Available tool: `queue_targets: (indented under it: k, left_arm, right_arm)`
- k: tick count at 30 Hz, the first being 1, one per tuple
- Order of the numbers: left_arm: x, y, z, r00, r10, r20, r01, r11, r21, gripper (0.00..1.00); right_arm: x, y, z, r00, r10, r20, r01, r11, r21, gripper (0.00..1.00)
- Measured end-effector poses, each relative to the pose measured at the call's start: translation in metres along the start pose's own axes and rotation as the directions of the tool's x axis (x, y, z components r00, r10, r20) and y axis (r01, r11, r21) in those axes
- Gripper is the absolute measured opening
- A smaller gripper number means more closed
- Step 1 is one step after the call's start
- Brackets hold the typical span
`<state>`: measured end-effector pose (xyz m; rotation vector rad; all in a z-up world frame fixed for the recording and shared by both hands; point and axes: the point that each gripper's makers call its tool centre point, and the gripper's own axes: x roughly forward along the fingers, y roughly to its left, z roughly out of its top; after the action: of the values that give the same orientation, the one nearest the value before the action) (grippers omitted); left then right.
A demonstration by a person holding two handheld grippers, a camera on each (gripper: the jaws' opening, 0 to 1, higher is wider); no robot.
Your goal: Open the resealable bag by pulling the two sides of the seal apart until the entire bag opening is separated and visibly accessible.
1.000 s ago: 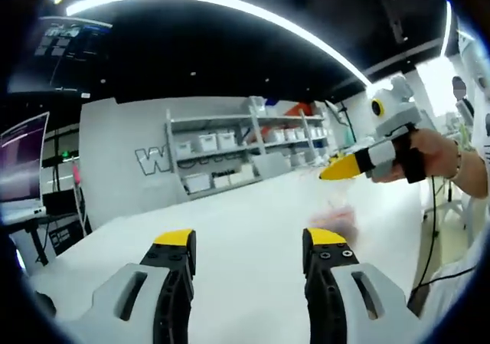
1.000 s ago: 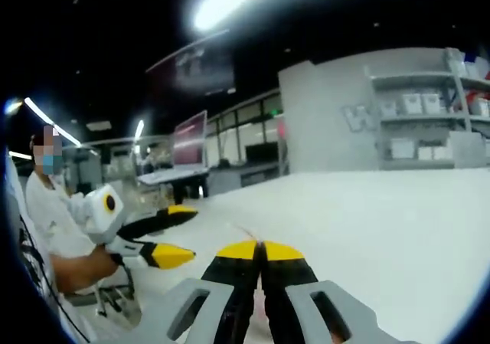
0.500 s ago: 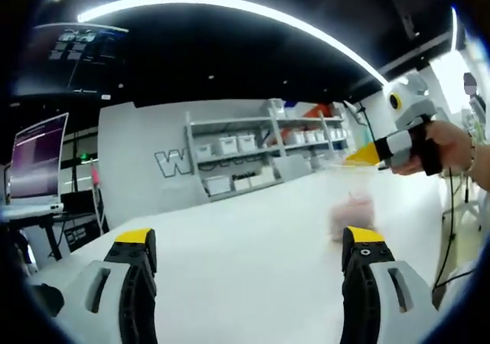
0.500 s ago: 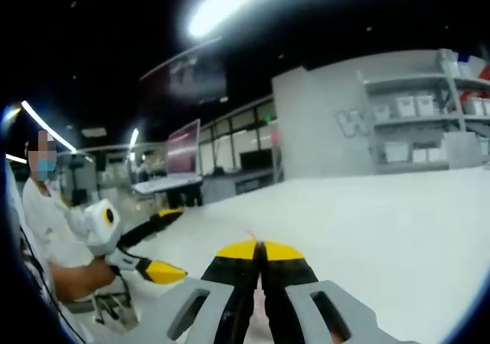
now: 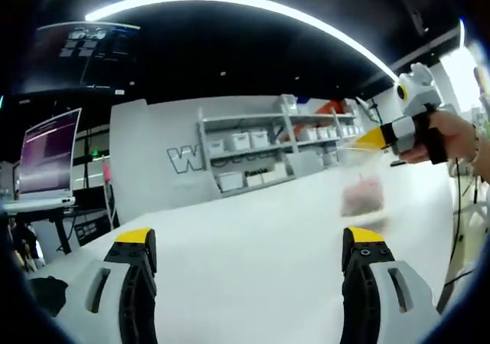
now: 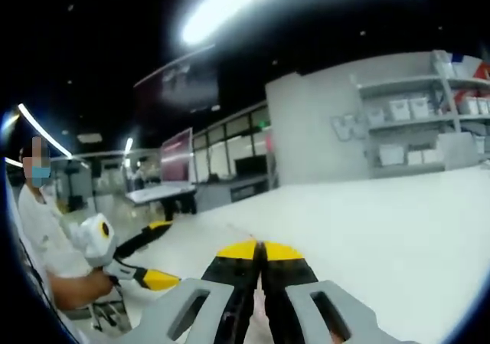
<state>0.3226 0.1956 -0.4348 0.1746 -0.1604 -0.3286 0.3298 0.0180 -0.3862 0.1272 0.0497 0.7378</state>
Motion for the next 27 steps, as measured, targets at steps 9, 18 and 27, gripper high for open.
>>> queue_targets:
  k: [9,18,27]
  left_arm:
    - [0.001,-0.001,0.003,1.0,-0.003,0.023,0.003,1.0,0.016,0.99]
    - [0.001,-0.001,0.002,1.0,-0.01,0.021,0.01,1.0,-0.001,0.99]
    - [0.001,0.0,0.001,1.0,-0.012,0.014,0.012,1.0,-0.021,0.98]
  right_arm:
    - [0.009,-0.007,0.005,1.0,0.001,0.007,-0.001,1.0,0.018,0.0]
    - [0.021,-0.019,0.014,1.0,-0.019,0.013,0.019,1.0,0.003,0.0]
    - [0.035,-0.033,0.017,0.999,-0.046,0.005,0.046,0.999,-0.016,0.0]
